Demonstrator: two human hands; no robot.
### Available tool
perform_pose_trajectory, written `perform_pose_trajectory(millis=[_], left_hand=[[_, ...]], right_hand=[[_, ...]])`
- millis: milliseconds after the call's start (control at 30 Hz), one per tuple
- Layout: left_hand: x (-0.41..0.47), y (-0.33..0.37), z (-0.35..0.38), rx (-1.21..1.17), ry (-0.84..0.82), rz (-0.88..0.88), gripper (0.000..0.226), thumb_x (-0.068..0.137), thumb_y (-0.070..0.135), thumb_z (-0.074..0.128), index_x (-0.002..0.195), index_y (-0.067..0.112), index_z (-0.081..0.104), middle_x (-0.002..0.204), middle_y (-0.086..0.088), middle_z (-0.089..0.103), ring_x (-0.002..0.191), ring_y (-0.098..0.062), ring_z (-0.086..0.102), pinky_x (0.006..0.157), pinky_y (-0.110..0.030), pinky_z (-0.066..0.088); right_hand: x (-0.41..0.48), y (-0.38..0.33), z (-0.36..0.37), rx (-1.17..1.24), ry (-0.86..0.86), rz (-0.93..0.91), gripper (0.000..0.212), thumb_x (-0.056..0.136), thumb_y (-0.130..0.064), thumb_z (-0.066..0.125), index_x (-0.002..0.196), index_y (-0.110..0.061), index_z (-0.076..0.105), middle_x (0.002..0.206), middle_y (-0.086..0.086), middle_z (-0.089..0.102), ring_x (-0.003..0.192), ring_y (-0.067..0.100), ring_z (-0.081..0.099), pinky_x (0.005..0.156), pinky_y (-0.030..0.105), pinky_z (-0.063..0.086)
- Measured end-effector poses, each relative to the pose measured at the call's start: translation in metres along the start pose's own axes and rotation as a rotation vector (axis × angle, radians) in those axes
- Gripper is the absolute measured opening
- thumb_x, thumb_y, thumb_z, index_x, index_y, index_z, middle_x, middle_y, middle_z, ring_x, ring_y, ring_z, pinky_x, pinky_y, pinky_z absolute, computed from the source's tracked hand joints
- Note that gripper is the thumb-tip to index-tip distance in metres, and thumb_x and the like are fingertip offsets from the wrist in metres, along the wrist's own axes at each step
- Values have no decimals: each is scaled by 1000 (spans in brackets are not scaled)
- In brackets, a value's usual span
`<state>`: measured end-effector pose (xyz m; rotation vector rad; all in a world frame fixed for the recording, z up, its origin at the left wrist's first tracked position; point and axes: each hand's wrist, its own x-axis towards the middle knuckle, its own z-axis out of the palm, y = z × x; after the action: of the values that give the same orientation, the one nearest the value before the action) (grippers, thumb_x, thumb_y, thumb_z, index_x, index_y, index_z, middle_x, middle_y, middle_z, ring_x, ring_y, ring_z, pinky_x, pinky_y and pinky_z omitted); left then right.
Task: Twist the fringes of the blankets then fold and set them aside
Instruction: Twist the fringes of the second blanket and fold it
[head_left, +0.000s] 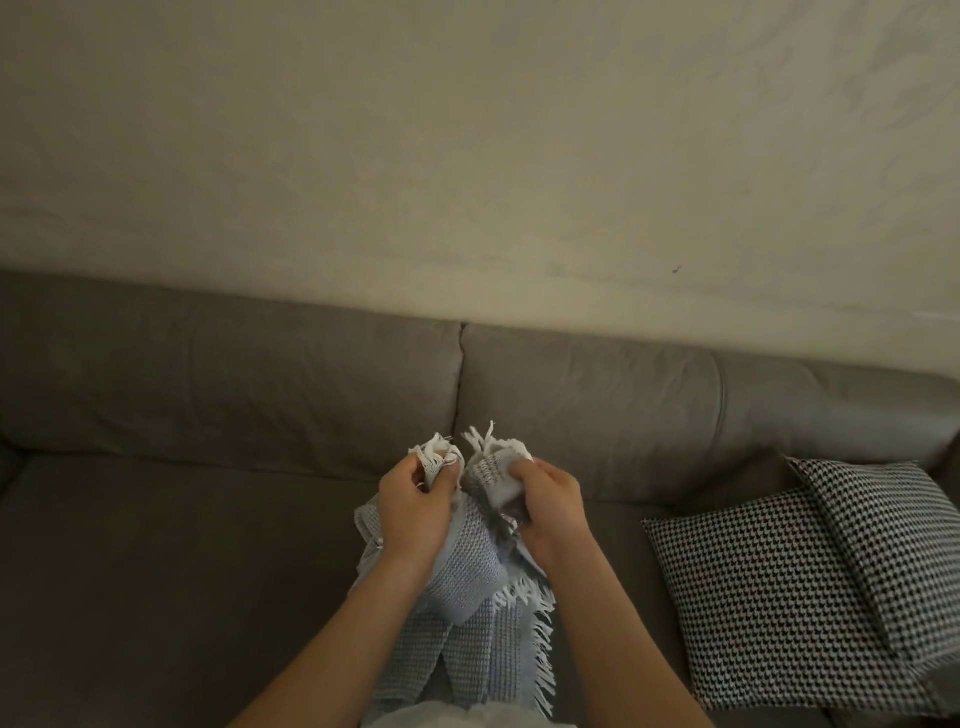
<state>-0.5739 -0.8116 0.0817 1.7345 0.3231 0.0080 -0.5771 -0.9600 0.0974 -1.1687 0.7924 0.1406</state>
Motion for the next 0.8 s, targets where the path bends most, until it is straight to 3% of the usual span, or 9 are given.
perform_pose_trajectory(millis=[67, 167, 267, 367, 533, 600, 667, 733, 800], left_hand=[[1, 3, 0, -15, -6, -15, 9, 95, 14, 77, 94, 22, 78, 87, 9, 80, 83, -4, 76, 79, -29, 61], [1, 5, -1, -25, -25, -48, 11, 92, 12, 80, 98, 20, 79, 88, 9, 81, 84, -4, 76, 74, -25, 61], [1, 2, 0, 38, -16, -69, 12, 88, 19, 85, 92, 11, 76, 83, -1, 79, 79, -16, 76, 67, -32, 62], [0, 0, 1, 108, -16, -69, 17, 86, 22, 86, 88, 10, 74, 80, 0, 77, 73, -12, 73, 65, -35, 59], [-2, 3, 5, 146, -72, -21, 20, 86, 23, 87, 83, 10, 72, 73, -1, 73, 60, -4, 65, 54, -15, 46], [-2, 3, 7, 125, -124, -23, 30, 84, 26, 89, 83, 3, 70, 73, -9, 72, 62, -11, 64, 55, -26, 50], [-2, 3, 6, 77, -186, -52, 14, 84, 20, 87, 88, 12, 77, 78, -3, 78, 75, -17, 75, 66, -36, 61], [-3, 4, 5, 48, -208, -77, 14, 84, 13, 87, 94, 20, 80, 85, 2, 81, 84, -17, 78, 73, -35, 65], [-1, 1, 4, 25, -203, -118, 26, 83, 11, 88, 103, 22, 77, 95, 2, 81, 90, -13, 78, 77, -29, 64]], right_hand=[[7, 4, -3, 27, 48, -59, 18, 99, -6, 62, 94, 10, 69, 88, 25, 74, 77, 34, 70, 78, 48, 60], [10, 6, -6, -118, 138, -198, 40, 96, -23, 65, 81, 13, 58, 71, 15, 58, 67, 25, 54, 63, 41, 49], [10, 3, -8, -314, 276, -360, 53, 98, -29, 65, 53, -12, 42, 52, 2, 37, 52, 18, 34, 56, 35, 35], [10, -1, -8, -408, 353, -399, 57, 95, -41, 70, 50, -18, 42, 46, -3, 37, 46, 13, 34, 53, 33, 37], [-7, -6, -8, -385, 31, -274, 24, 92, -26, 81, 76, -9, 80, 65, 14, 73, 54, 13, 62, 50, 27, 50], [-13, -4, -7, -368, -151, -241, 22, 94, -8, 73, 73, -2, 76, 64, 19, 71, 56, 19, 62, 49, 26, 49], [-13, 1, -8, -360, -263, -211, 28, 95, -1, 65, 68, 3, 67, 62, 18, 63, 54, 20, 59, 52, 26, 49], [-9, 4, -9, -305, -296, -158, 21, 95, -1, 64, 78, 11, 68, 71, 24, 61, 62, 27, 60, 61, 33, 52], [-5, 7, -8, -251, -306, -123, 12, 95, 0, 65, 91, 3, 76, 85, 34, 67, 74, 37, 64, 74, 47, 55]])
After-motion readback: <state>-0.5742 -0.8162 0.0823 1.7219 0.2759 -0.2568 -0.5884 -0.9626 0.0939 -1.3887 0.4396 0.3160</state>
